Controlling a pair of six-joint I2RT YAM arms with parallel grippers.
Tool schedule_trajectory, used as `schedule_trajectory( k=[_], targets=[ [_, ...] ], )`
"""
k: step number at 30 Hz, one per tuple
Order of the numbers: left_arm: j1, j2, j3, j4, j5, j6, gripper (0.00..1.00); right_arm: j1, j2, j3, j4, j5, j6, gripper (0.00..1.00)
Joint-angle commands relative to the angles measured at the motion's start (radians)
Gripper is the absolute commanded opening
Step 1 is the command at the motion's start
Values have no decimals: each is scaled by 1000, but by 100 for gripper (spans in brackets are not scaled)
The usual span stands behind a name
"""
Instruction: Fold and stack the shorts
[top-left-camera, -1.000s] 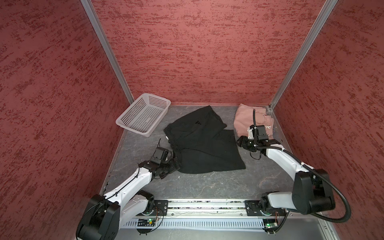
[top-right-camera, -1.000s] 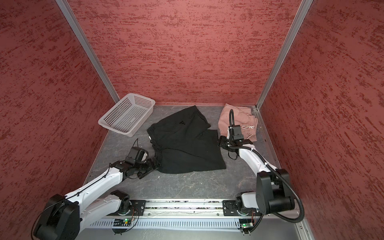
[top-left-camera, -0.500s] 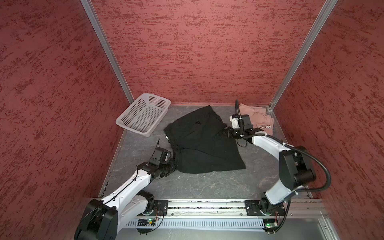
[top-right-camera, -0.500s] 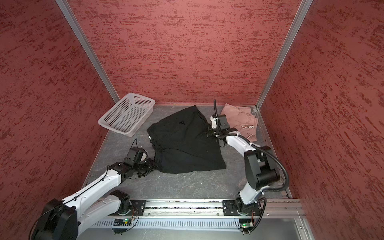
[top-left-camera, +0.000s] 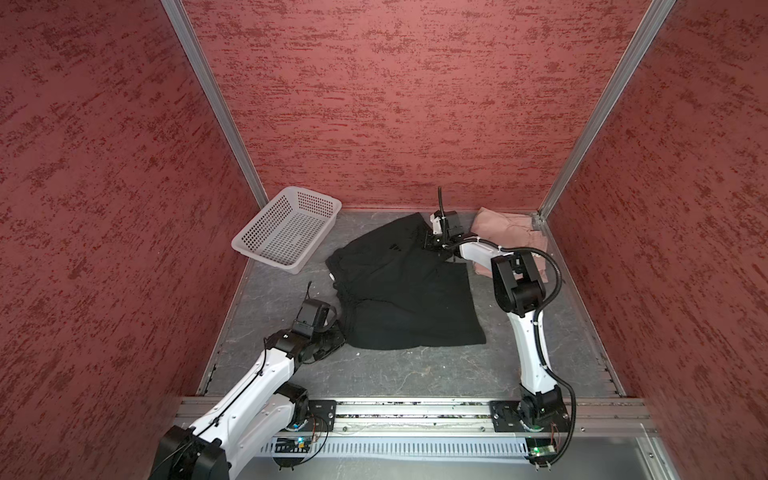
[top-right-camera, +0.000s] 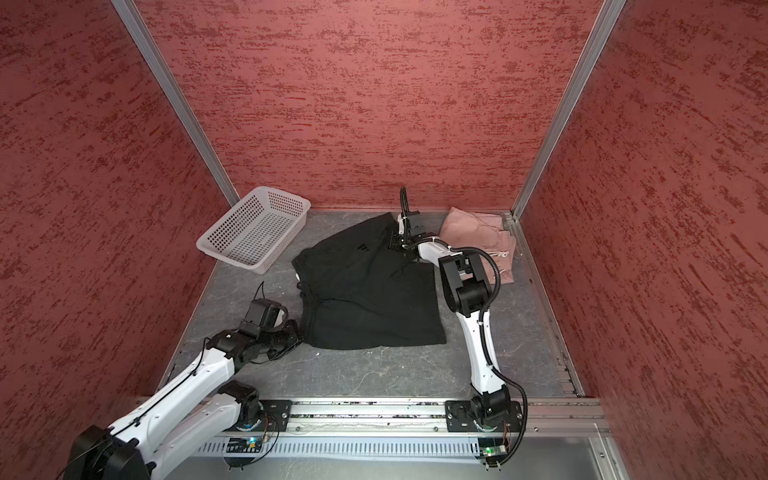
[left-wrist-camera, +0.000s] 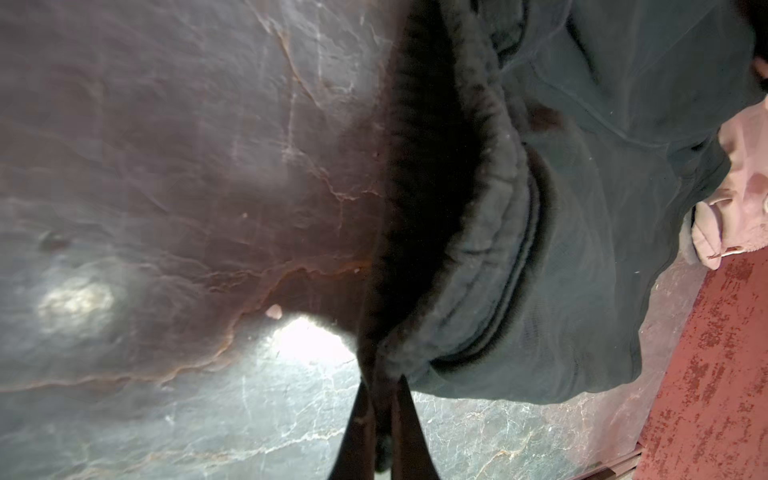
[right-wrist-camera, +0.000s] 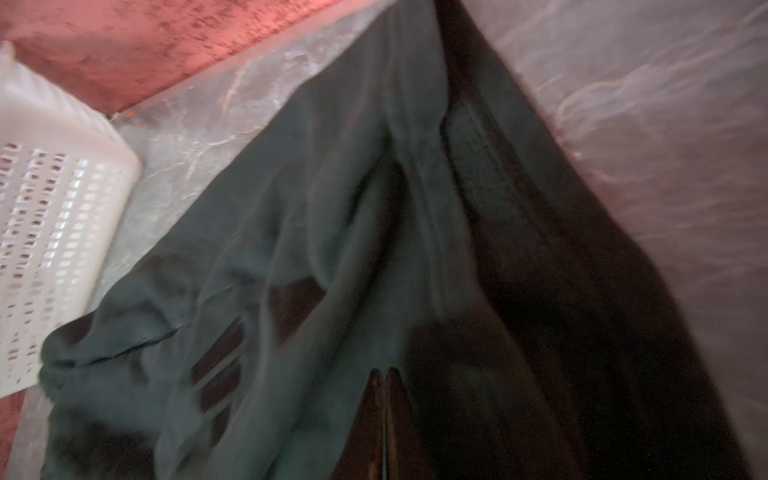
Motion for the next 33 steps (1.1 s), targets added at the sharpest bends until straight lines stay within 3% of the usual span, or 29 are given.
schedule_trajectory(
  k=[1,5,11,20,21,22,24,28,33],
  targets=[
    [22,-38,22,-78,-31,-6,0,-7,16,49,-81,53,35,6],
    [44,-76,22,-104,-25,-8,0,-59,-14,-25,-54,30,79,4],
    [103,-111,-4,-62,76,-16,0,-175,-162,-304,91,-31,137,1],
    [149,-116,26,-166,125,30,3,-234,-293,-485,93,-21,85,1],
    [151,-118,33,-177,119,38,21,-235,-317,-498,104,-25,74,2],
    [155,-121,41,-185,109,39,61,-234,-345,-513,125,-34,62,4],
    [177,-126,55,-159,129,42,97,-232,-389,-532,174,-71,42,11],
    [186,-74,152,-123,83,99,99,-216,-406,-497,188,-92,-6,37],
    [197,170,315,42,11,275,100,-203,-344,-412,203,-104,-41,53]
  ],
)
